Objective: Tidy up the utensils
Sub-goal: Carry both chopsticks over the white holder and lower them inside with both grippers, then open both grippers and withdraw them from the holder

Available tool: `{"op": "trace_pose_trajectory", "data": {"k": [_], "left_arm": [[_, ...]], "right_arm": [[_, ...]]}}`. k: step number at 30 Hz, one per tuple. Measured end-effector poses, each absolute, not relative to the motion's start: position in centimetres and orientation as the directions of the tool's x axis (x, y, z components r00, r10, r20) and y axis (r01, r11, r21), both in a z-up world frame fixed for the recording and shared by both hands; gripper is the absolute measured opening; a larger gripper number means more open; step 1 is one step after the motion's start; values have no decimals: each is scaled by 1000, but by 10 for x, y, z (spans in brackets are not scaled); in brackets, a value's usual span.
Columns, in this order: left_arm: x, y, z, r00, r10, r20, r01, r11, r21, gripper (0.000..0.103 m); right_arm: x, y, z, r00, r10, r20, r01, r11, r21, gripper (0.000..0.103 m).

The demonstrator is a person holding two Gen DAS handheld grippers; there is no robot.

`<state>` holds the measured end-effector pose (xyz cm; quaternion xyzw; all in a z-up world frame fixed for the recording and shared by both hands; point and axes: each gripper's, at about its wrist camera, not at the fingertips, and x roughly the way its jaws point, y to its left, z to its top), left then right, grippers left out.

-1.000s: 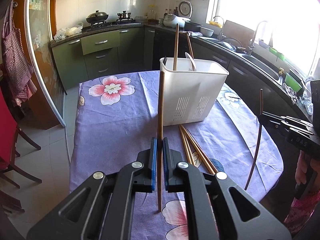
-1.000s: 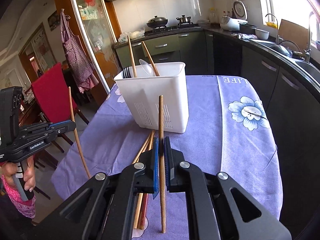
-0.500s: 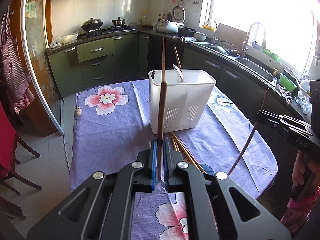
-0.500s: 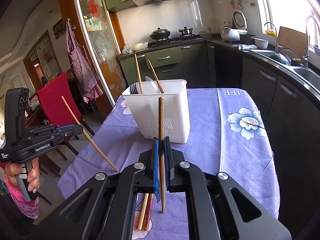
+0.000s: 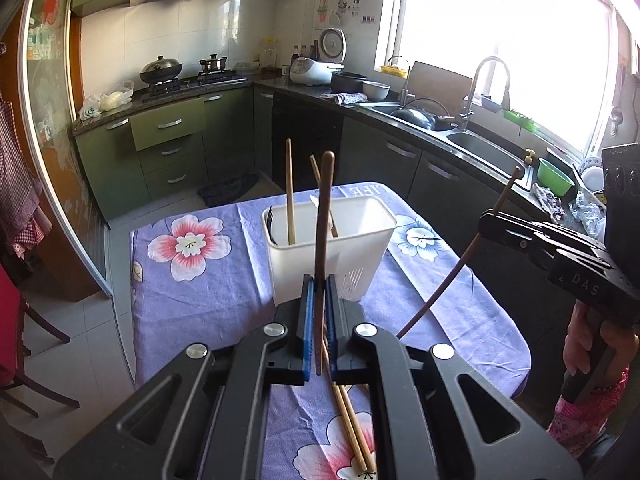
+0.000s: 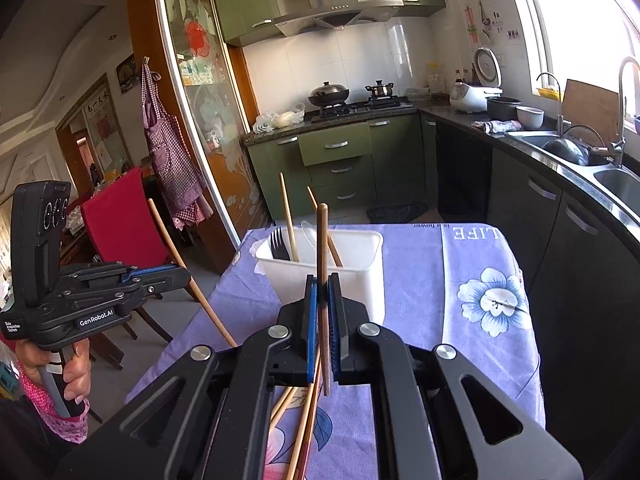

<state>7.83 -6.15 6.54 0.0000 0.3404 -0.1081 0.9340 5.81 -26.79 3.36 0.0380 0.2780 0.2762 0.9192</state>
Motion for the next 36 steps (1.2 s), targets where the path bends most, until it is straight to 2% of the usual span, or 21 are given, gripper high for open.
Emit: {"op": "trace_pose_trajectory", "data": {"k": [12, 17, 20, 28, 33, 36], "left_arm": [[111, -81, 150, 827, -210, -521, 229, 973, -29, 6], [135, -82, 162, 852, -176, -493, 197, 980, -10, 6], [154, -79, 154, 855, -148, -498, 168, 986, -5, 6], [195, -71, 98, 779, -126, -614, 143, 989, -22, 6], [198, -74, 76, 735, -125, -666, 152, 988, -17, 6], [193, -74, 75, 734, -119, -669, 152, 988, -9, 6]], "right_arm": [[84, -258, 146, 765, 541, -348, -515, 840, 173, 6], [118, -251, 166, 788, 514, -338, -489, 857, 163, 6], [146, -244, 155, 783, 499, -372, -472, 865, 169, 6], [189, -224, 78, 711, 491, -503, -462, 866, 192, 6], [191, -219, 51, 684, 491, -540, -467, 863, 194, 7], [187, -220, 49, 683, 491, -541, -468, 862, 192, 11]]}}
